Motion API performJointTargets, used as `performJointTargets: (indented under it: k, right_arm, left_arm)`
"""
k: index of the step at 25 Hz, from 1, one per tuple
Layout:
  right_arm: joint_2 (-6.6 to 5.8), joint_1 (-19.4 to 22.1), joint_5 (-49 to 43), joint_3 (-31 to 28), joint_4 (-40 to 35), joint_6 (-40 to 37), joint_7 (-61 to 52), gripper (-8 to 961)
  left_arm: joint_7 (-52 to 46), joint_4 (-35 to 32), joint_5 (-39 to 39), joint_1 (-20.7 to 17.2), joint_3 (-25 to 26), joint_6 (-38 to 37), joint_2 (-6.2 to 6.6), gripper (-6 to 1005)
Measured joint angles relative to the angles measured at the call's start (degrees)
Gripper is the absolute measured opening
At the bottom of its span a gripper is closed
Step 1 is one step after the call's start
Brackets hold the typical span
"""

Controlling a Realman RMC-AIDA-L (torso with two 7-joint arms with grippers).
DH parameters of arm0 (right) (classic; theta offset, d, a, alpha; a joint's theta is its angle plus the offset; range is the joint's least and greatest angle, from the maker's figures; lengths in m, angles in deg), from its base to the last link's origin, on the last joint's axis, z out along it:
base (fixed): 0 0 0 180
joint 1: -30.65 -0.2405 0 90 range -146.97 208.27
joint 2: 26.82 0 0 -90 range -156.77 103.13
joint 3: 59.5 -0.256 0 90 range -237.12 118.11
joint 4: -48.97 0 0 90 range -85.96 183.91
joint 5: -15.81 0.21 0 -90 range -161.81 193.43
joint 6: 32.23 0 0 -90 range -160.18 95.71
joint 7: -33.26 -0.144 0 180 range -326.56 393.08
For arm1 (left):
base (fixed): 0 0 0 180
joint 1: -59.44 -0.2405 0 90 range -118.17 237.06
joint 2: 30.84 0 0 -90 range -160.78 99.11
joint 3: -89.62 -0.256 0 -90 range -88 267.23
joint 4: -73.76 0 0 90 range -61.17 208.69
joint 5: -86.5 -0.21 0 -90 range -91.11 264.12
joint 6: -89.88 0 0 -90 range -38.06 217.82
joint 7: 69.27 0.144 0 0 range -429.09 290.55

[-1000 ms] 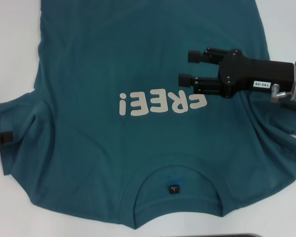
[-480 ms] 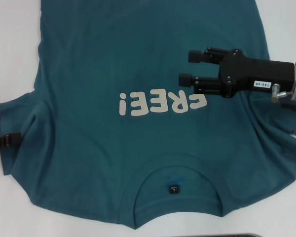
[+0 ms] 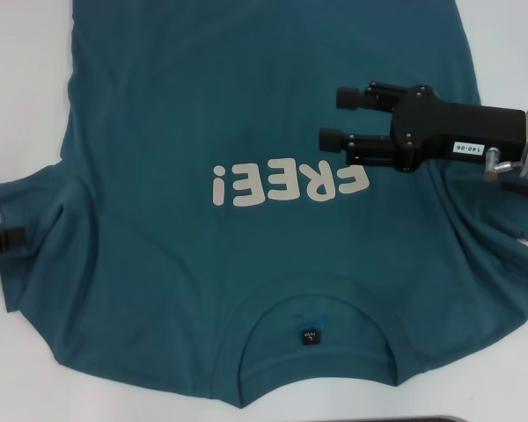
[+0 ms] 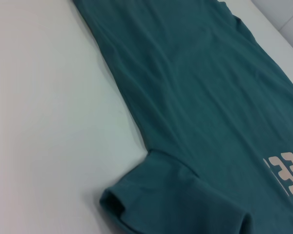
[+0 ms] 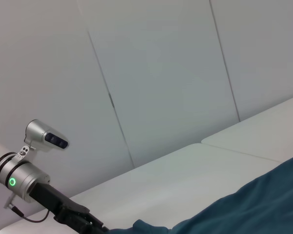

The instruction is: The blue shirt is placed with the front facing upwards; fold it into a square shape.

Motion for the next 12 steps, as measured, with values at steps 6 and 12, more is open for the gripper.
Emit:
performJointTargets:
  k: [6,12]
  right_arm:
    - [0.0,0.1,0.1,0.0,0.0,0.0,0.0,824]
    - [0.02,0.1,0.1,0.0,0.0,0.0,0.0,824]
  left_arm:
    - [0.0,0.0,0.0,0.2,-0.1,0.0,-0.01,416]
    - [0.0,0.1,0.0,0.2,0.3,0.4,-0.34,126]
